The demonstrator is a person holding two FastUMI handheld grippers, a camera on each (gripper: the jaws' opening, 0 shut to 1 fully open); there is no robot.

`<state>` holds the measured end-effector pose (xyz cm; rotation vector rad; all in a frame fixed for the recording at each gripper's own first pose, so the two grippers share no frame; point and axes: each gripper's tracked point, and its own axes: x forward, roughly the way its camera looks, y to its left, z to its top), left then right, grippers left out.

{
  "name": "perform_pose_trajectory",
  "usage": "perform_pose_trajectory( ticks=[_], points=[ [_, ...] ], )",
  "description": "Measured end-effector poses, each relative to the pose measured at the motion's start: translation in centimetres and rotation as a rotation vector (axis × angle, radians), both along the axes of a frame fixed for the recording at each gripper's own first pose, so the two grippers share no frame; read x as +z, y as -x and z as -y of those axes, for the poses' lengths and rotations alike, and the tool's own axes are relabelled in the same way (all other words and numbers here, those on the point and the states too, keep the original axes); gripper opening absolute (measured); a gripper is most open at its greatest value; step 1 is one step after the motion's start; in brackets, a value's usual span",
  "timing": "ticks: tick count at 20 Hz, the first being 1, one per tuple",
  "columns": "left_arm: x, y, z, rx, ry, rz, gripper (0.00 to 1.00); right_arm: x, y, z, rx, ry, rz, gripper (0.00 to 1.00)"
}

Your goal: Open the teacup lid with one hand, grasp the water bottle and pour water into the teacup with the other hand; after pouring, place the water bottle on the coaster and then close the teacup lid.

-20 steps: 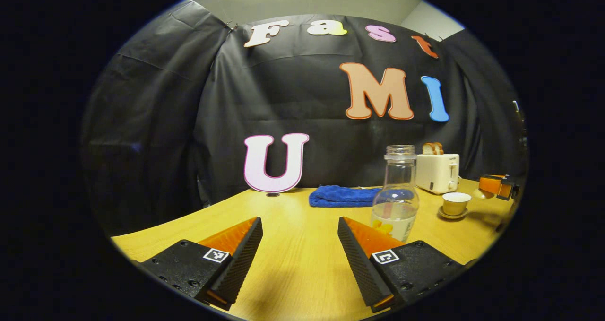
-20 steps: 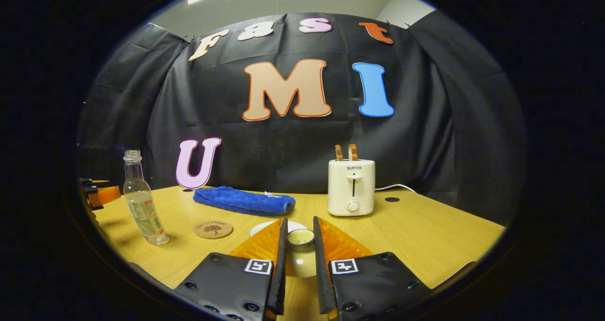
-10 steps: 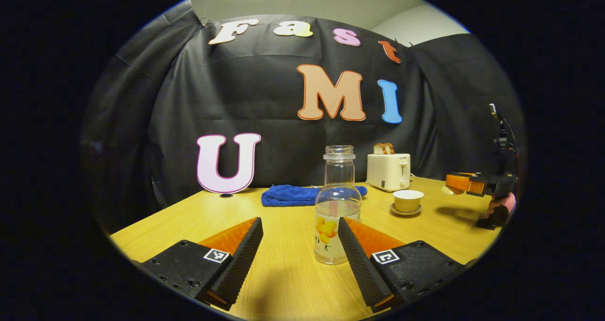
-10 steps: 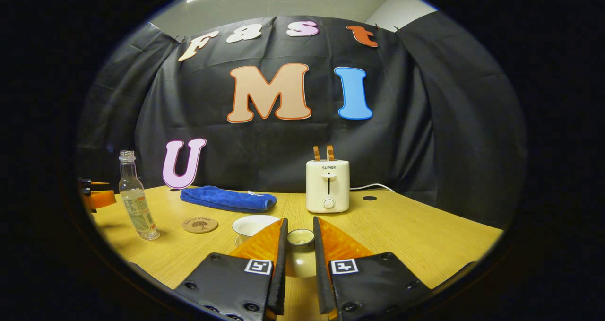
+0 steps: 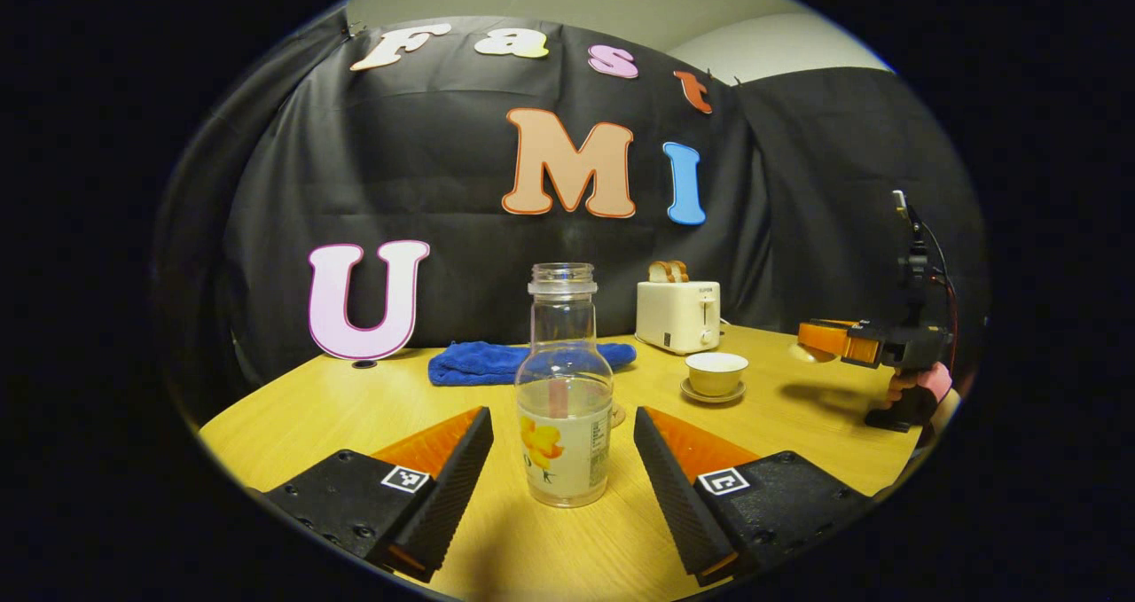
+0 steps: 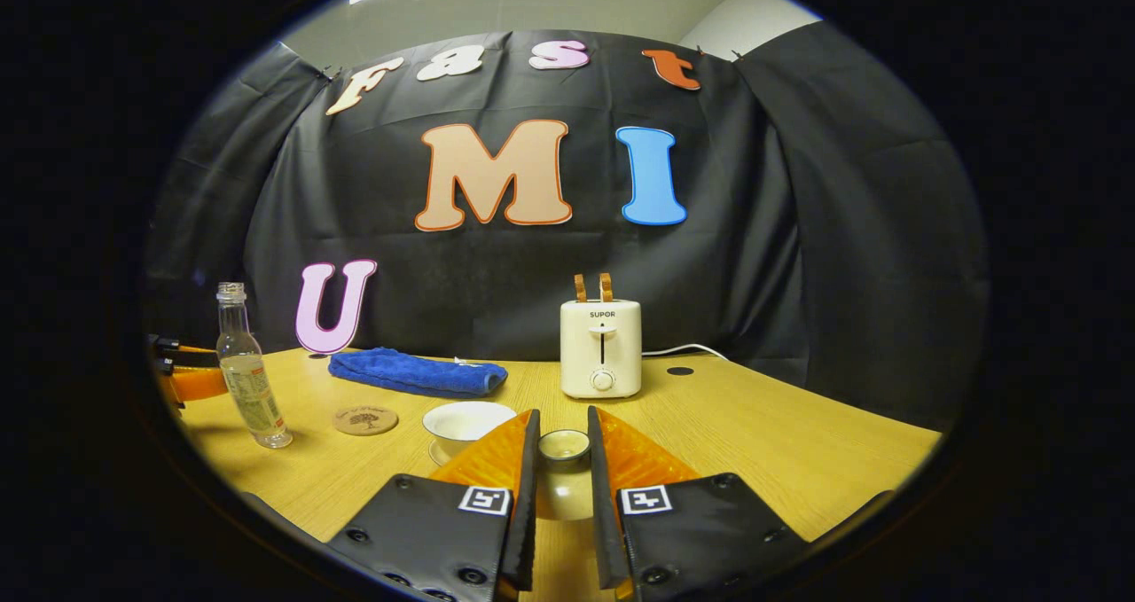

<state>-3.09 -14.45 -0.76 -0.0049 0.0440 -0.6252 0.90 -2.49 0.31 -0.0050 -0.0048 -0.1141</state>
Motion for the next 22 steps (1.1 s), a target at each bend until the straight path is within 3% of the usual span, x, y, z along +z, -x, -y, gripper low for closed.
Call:
perform_pose_trajectory(
  ticks=[13, 19, 22],
  points=[
    [-2.8, -3.7, 2.2, 0.059, -0.095, -0.151, 0.94, -0.1, 0.0, 0.0, 0.000, 0.000, 0.001, 0.31],
    [-3.7, -4.2, 3.1, 0.049, -0.143, -0.194, 0.93, -0.1, 0.0, 0.0, 0.000, 0.000, 0.002, 0.31],
    [-3.7, -4.2, 3.5, 0.046, -0.153, -0.197, 0.75, -0.1, 0.0, 0.0, 0.003, 0.000, 0.001, 0.29]
  ],
)
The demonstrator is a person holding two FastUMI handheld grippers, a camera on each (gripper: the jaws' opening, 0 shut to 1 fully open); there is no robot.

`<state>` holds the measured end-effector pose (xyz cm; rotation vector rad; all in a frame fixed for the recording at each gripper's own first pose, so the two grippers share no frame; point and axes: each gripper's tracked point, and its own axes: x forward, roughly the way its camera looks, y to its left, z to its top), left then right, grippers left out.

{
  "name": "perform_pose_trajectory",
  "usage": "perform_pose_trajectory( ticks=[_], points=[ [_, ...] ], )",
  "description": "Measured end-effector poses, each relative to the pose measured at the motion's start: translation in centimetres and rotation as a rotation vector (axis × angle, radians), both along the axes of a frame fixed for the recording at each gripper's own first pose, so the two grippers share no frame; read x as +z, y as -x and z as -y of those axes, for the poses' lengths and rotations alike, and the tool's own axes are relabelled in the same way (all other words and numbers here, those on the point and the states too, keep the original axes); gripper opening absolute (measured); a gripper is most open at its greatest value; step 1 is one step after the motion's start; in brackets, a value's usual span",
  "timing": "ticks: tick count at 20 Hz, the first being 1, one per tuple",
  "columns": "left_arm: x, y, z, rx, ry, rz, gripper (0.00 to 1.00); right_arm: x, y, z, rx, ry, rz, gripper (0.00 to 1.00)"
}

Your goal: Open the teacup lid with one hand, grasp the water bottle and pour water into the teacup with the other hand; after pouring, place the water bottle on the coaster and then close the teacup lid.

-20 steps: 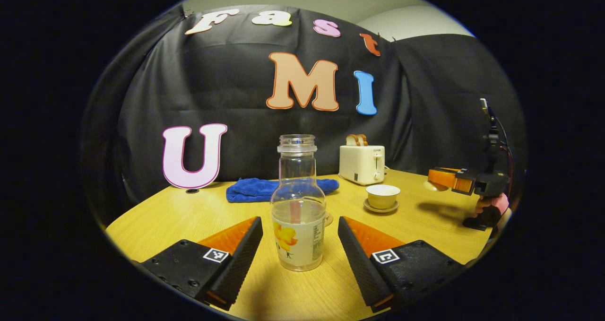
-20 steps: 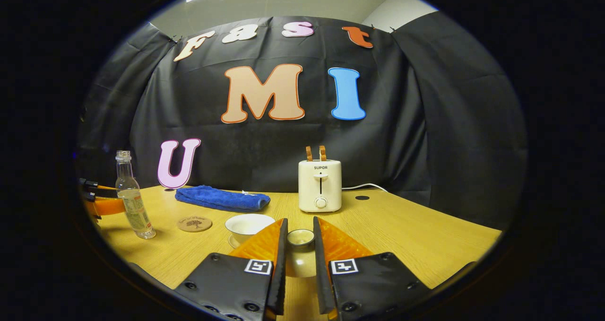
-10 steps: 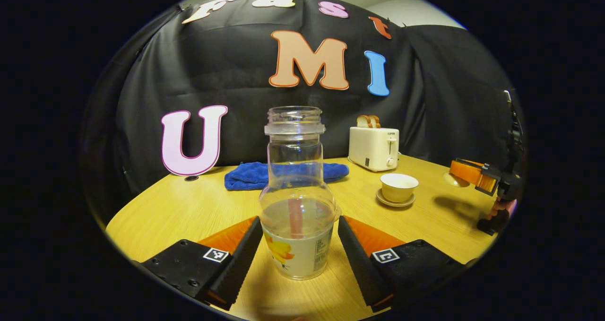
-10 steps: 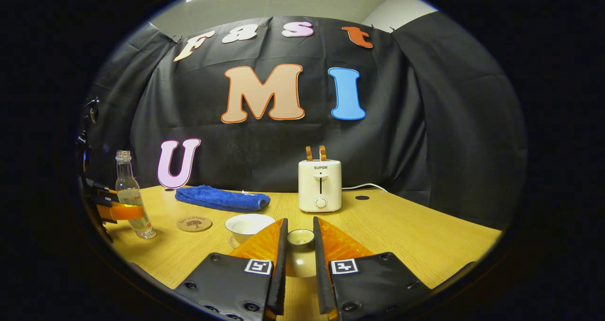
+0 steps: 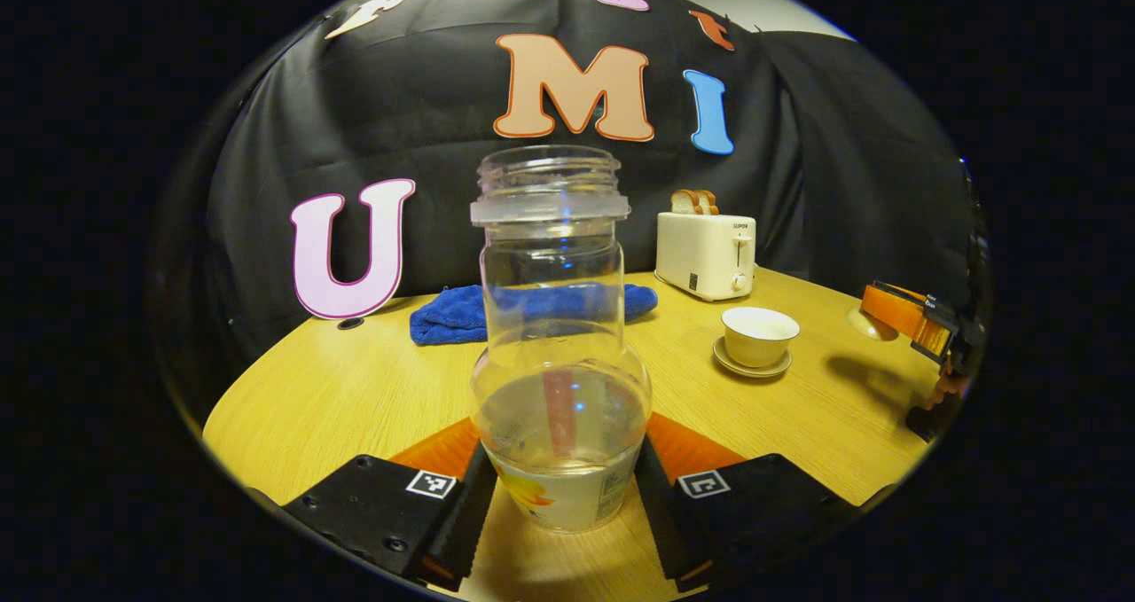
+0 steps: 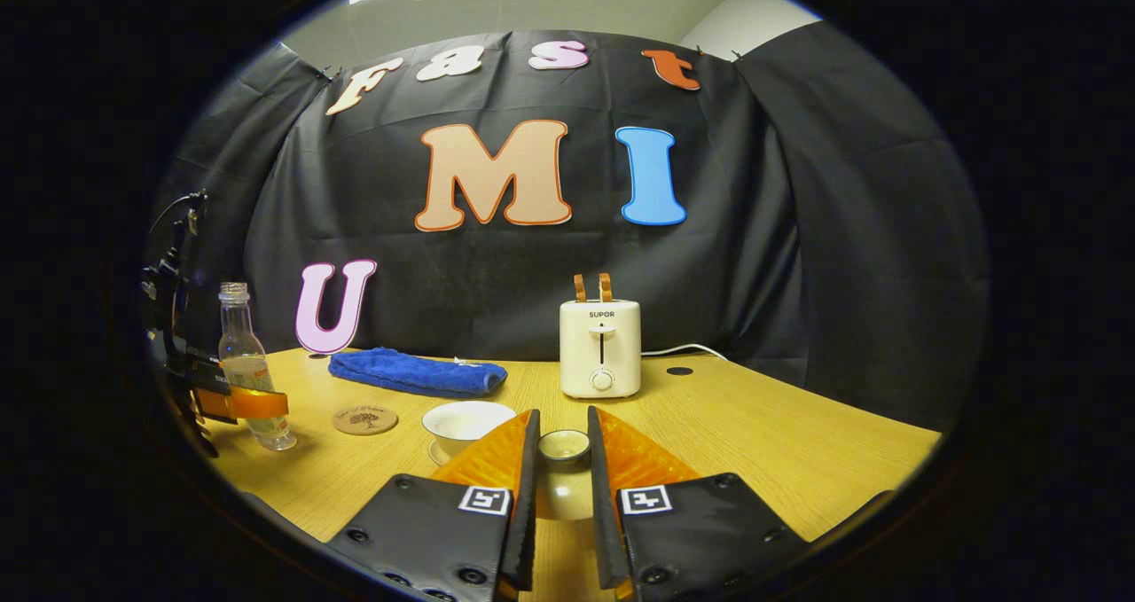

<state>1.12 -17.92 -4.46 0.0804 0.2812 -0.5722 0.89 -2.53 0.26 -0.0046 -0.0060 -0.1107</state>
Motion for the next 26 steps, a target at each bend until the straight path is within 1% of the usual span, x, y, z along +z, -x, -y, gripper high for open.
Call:
perform_pose_trajectory(
  ticks=[2, 3, 4, 6, 7, 9, 11, 14, 15, 17, 19, 20, 22, 23, 26],
  points=[
    [0.0, -0.2, 0.2, 0.000, -0.008, 0.009, 0.73, 0.0, 0.1, -0.1, 0.004, 0.000, 0.000, 0.31],
    [0.0, -0.3, 0.2, 0.003, -0.020, 0.017, 0.72, 0.0, 0.0, -0.1, 0.004, 0.000, -0.001, 0.29],
    [0.1, -0.6, 0.2, 0.017, -0.042, 0.026, 0.71, 0.0, 0.1, 0.0, 0.004, 0.000, 0.000, 0.31],
    [0.3, -1.1, 0.2, 0.033, -0.119, 0.050, 0.70, 0.0, 0.1, 0.1, 0.003, -0.001, -0.001, 0.29],
    [1.1, -1.5, 0.5, 0.035, -0.155, 0.078, 0.71, 0.0, 0.1, 0.2, 0.002, -0.001, -0.002, 0.31],
    [2.6, -1.9, 0.9, 0.031, -0.261, 0.141, 0.70, 0.0, 0.1, 0.4, 0.001, -0.001, -0.003, 0.31],
    [4.0, -2.9, 1.2, 0.038, -0.389, 0.207, 0.70, 0.0, 0.1, 1.1, -0.008, 0.000, -0.002, 0.31],
    [6.1, -4.1, 2.0, 0.040, -0.574, 0.316, 0.70, 0.1, 0.1, 2.8, -0.041, 0.001, 0.000, 0.29],
    [6.5, -4.3, 2.4, 0.034, -0.617, 0.342, 0.70, 0.1, 0.1, 3.5, -0.058, 0.002, 0.002, 0.31],
    [6.6, -4.7, 3.3, 0.015, -0.704, 0.388, 0.69, 0.2, 0.2, 4.8, -0.087, 0.003, 0.003, 0.29],
    [6.6, -4.7, 4.7, -0.016, -0.771, 0.427, 0.68, 0.2, 0.3, 5.6, -0.103, 0.003, 0.003, 0.31],
    [6.2, -4.8, 5.5, -0.031, -0.807, 0.440, 0.69, 0.2, 0.4, 5.8, -0.108, 0.003, 0.002, 0.29],
    [5.8, -5.1, 6.8, -0.059, -0.872, 0.488, 0.69, 0.2, 0.3, 5.9, -0.111, 0.003, 0.003, 0.31],
    [5.6, -5.5, 7.2, -0.068, -0.906, 0.517, 0.69, 0.2, 0.3, 5.9, -0.109, 0.003, 0.003, 0.29],
    [4.8, -7.0, 7.6, -0.081, -1.031, 0.559, 0.69, 0.2, 0.4, 5.9, -0.106, 0.002, 0.002, 0.31]
  ],
)
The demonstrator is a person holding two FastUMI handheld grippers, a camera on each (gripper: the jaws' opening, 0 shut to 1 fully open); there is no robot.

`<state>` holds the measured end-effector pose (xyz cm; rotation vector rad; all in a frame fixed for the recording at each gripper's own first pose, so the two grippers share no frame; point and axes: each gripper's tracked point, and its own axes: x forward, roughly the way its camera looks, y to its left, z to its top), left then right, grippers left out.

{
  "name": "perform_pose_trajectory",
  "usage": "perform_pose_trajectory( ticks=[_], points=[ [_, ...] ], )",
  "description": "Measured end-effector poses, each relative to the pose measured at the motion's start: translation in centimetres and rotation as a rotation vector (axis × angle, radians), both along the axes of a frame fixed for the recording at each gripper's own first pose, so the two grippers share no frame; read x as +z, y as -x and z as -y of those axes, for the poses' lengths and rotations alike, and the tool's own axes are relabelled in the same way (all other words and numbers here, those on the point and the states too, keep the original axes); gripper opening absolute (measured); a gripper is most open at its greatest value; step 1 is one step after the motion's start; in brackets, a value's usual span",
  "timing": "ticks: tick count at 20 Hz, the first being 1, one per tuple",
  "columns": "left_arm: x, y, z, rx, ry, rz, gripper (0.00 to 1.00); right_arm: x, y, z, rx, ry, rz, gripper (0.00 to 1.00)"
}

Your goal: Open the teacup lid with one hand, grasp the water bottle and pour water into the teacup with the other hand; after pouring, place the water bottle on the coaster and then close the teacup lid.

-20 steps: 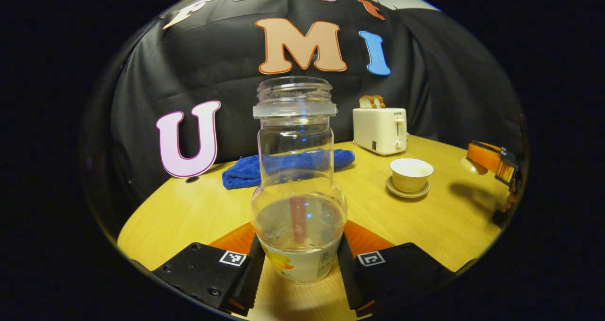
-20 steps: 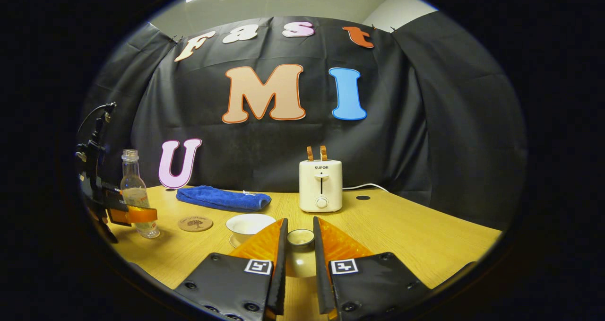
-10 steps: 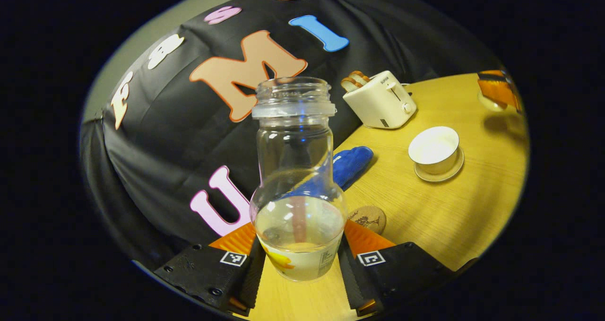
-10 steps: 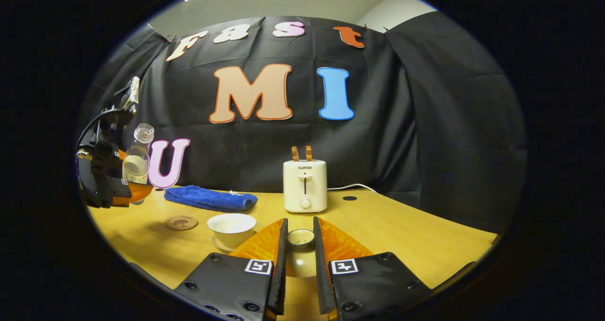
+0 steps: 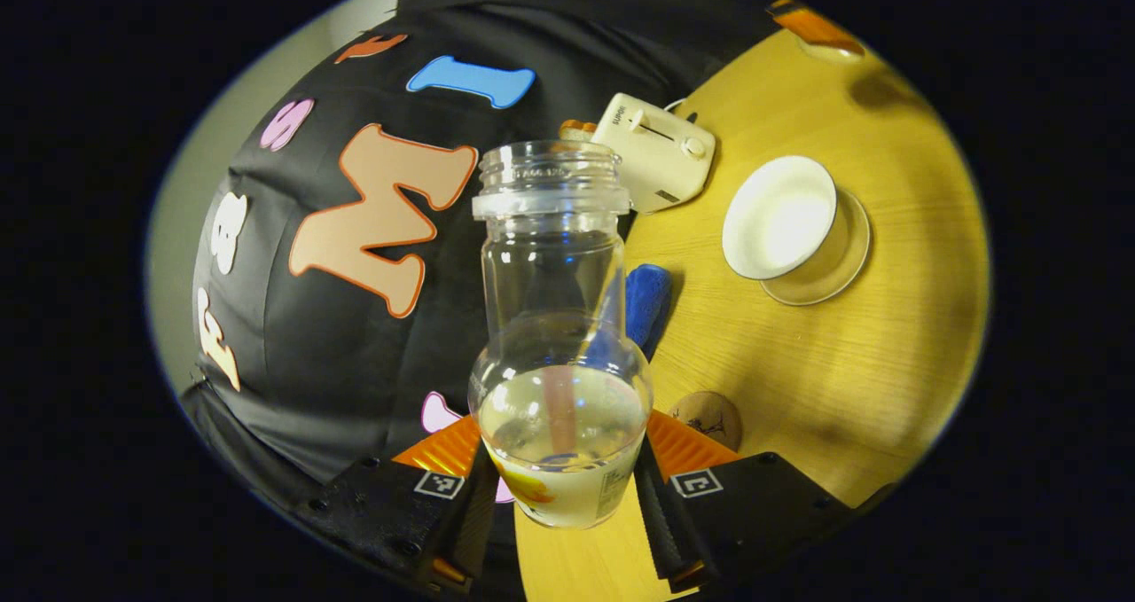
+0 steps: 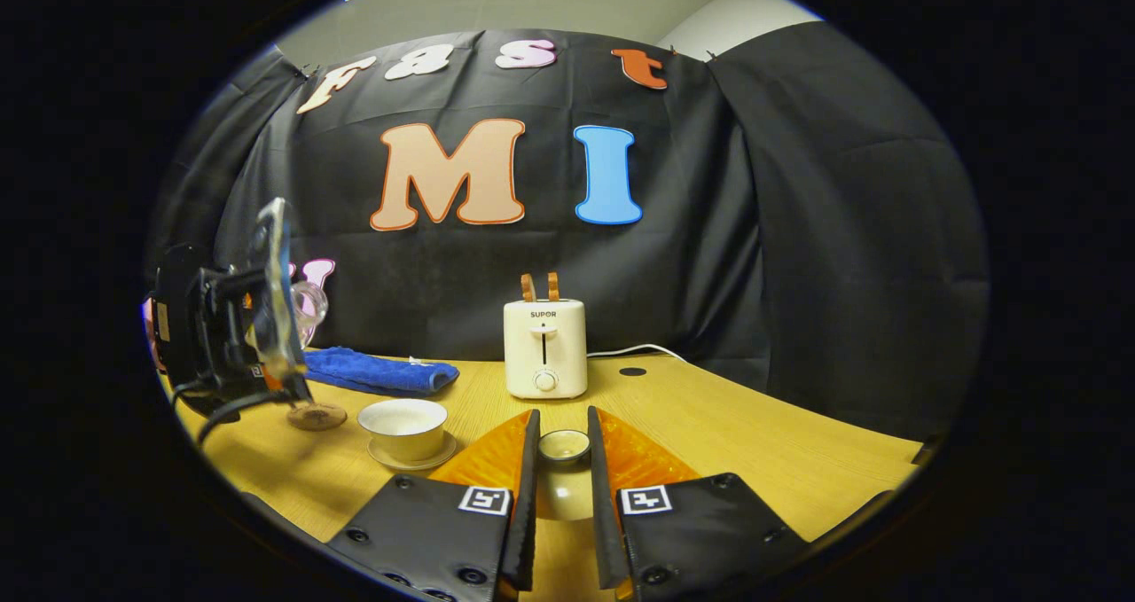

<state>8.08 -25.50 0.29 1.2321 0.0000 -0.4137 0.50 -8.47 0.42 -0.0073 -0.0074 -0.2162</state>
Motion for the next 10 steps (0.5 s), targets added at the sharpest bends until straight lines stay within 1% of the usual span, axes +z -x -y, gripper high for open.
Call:
perform_pose_trajectory(
  ticks=[1, 2, 4, 7, 10],
  points=[
    [-0.2, -0.3, 0.1, 0.000, -0.033, 0.008, 0.69, 0.0, 0.0, 0.0, 0.000, 0.000, 0.000, 0.33],
    [-0.5, -0.6, 0.1, 0.000, -0.070, 0.015, 0.69, 0.0, 0.0, 0.0, 0.000, 0.000, 0.000, 0.31],
    [-0.7, -1.0, 0.7, -0.020, -0.135, 0.039, 0.69, 0.1, -0.1, 0.0, 0.001, 0.000, 0.000, 0.31],
    [-1.5, -0.8, 1.2, -0.059, -0.207, 0.046, 0.69, 0.0, -0.1, 0.0, 0.001, 0.000, 0.000, 0.31],
    [-1.8, -1.3, 1.2, -0.069, -0.275, 0.062, 0.69, 0.1, -0.1, 0.0, 0.001, 0.001, 0.002, 0.31]
  ],
)
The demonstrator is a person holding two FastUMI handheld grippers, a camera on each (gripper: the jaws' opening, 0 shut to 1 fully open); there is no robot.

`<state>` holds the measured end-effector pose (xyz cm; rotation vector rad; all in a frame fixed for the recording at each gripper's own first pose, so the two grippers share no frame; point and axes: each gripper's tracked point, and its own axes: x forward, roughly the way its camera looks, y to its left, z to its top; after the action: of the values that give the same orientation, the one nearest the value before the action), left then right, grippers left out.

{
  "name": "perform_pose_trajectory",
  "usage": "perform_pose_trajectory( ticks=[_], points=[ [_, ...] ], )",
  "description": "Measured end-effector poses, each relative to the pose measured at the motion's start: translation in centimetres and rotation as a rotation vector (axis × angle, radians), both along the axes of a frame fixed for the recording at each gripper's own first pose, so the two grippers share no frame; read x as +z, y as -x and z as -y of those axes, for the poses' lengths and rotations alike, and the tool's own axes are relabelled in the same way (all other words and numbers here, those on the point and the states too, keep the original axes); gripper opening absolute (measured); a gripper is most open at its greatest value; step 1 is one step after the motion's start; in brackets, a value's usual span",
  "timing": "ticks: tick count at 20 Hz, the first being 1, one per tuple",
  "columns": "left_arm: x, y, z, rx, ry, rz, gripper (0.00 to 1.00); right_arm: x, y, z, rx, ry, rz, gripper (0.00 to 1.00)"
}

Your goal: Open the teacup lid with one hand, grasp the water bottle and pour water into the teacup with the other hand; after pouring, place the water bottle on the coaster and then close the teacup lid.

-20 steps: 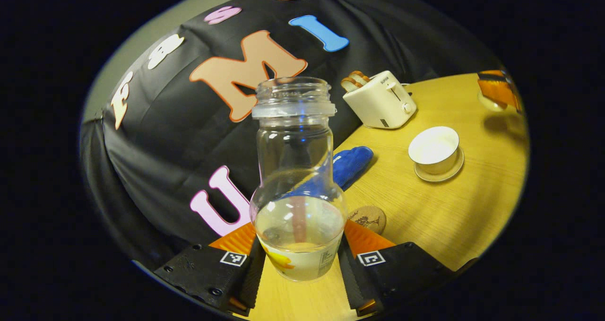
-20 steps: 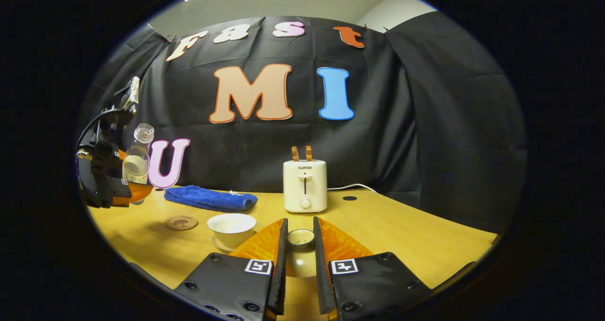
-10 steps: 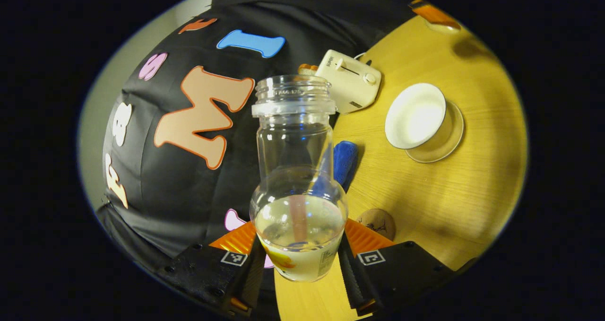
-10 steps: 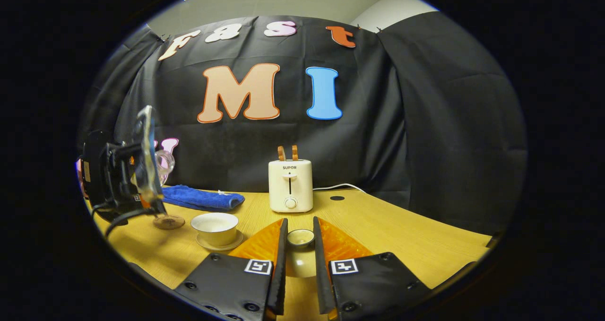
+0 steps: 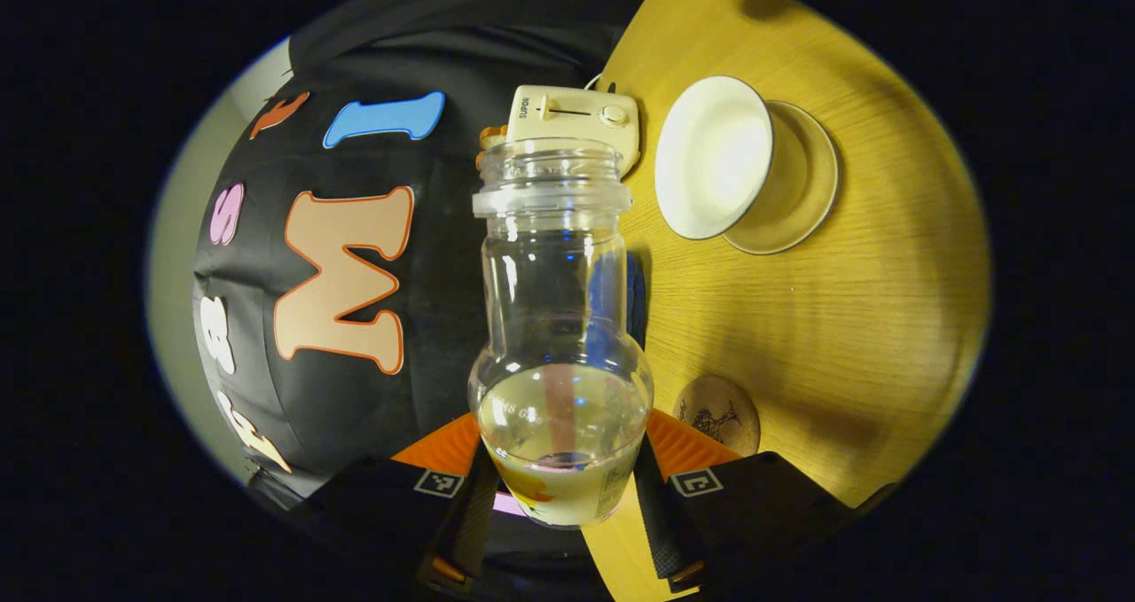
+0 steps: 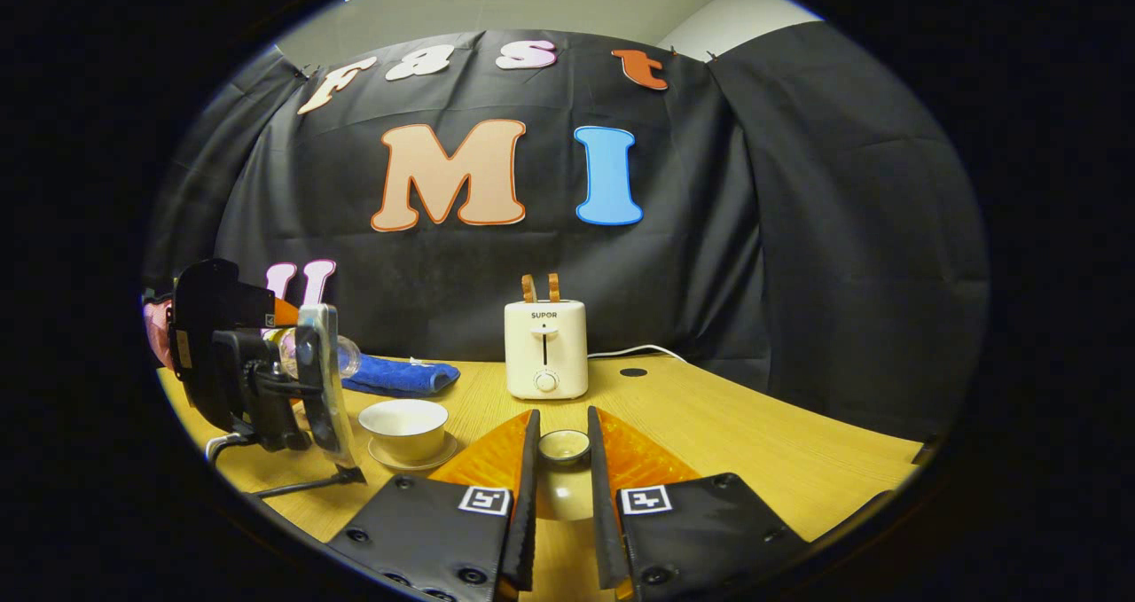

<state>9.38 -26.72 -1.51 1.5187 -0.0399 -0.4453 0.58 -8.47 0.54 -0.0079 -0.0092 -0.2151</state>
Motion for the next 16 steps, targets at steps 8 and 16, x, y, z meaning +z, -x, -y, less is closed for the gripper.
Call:
perform_pose_trajectory(
  ticks=[8, 16],
  points=[
    [0.43, -0.41, -0.71, -0.030, -0.174, 0.079, 0.69, -0.04, 0.02, 0.03, 0.000, 0.000, 0.000, 0.31],
    [0.46, -0.42, -0.21, -0.070, -0.276, 0.113, 0.69, -0.04, 0.09, 0.02, 0.000, 0.000, -0.001, 0.31]
  ],
)
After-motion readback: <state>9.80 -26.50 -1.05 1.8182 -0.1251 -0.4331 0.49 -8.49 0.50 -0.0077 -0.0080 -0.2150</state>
